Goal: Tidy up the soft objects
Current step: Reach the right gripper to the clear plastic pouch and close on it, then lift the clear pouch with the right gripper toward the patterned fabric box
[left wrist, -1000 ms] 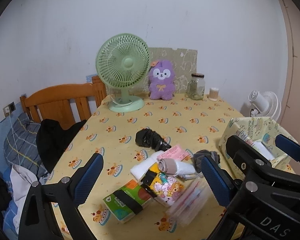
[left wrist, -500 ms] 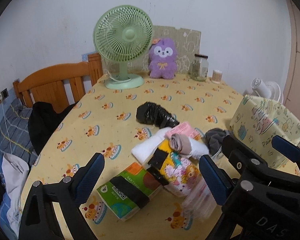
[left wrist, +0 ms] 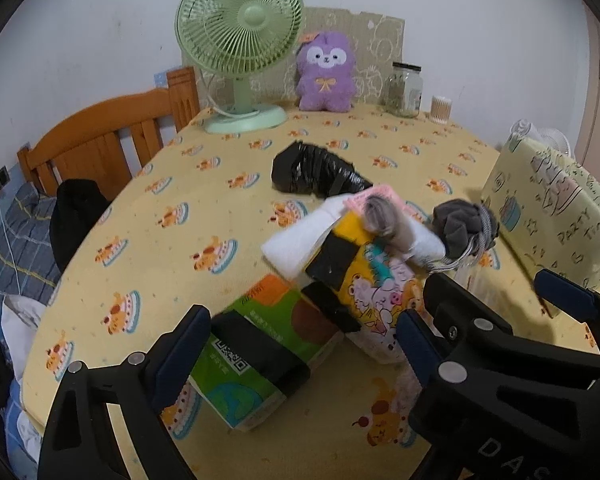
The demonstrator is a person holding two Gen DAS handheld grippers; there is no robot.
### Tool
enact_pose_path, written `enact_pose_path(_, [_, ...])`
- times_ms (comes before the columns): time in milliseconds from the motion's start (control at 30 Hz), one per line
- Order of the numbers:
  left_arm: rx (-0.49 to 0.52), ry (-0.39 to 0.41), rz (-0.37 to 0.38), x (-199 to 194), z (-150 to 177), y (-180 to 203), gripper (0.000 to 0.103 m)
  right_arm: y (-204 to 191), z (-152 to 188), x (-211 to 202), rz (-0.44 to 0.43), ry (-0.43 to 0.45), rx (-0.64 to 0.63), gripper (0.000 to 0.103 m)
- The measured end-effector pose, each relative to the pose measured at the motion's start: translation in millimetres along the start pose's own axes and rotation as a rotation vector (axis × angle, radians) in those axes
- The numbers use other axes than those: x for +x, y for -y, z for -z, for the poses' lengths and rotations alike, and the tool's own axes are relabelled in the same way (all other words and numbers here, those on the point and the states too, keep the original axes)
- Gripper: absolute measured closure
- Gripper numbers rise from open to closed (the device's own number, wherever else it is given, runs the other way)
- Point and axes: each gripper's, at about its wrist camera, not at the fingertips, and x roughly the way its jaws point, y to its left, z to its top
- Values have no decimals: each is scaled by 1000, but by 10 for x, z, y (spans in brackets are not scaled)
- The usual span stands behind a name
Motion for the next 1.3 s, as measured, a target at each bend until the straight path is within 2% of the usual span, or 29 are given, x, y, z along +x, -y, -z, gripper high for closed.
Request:
enact_pose_path(233, [1, -8, -7, 48, 17, -1, 8, 0, 28, 102, -15, -31, 10, 9])
enact_pose_path(333, [12, -10, -6, 56, 20, 22, 7, -16, 29, 125, -33, -36, 13, 23])
enact_pose_path(400, [28, -7, -11, 69, 18, 48, 6, -32, 34, 136, -43, -42, 15, 44])
enact_pose_path(433, [36, -7, -14, 75, 17, 64, 6, -37, 35, 150, -46, -45, 16, 48])
enact_pose_path(500, [44, -7, -11, 78, 17, 93, 6, -27, 38, 174, -56, -54, 24, 62])
enact_pose_path(600, [44, -5, -13, 92, 11, 100, 7, -6, 36, 202, -54, -61, 31, 74])
enact_pose_path(733, [35, 2, -4, 85, 1, 105, 8, -2, 20, 209, -52, -59, 28, 80])
enact_pose_path(800, [35, 11, 1, 67, -16, 117, 19, 5, 5, 193, -58, -49, 29, 85])
enact_pose_path(900, [39, 19, 15, 61, -62, 160, 34, 23, -44, 168, -45, -31, 25, 86])
enact_pose_path(967, [41, 21, 32, 61, -78, 188, 51, 43, -68, 171, -40, -29, 29, 86])
enact_pose_path(1167, [21, 37, 109, 8, -153, 213, 72, 99, -144, 117, -70, -10, 44, 86])
enact_pose_path(1233, [23, 44, 91, -25, -191, 222, 77, 96, -181, 89, -74, -3, 43, 86])
enact_pose_path(1300, [31, 59, 78, -71, -235, 243, 78, 94, -221, 51, -57, 13, 34, 86])
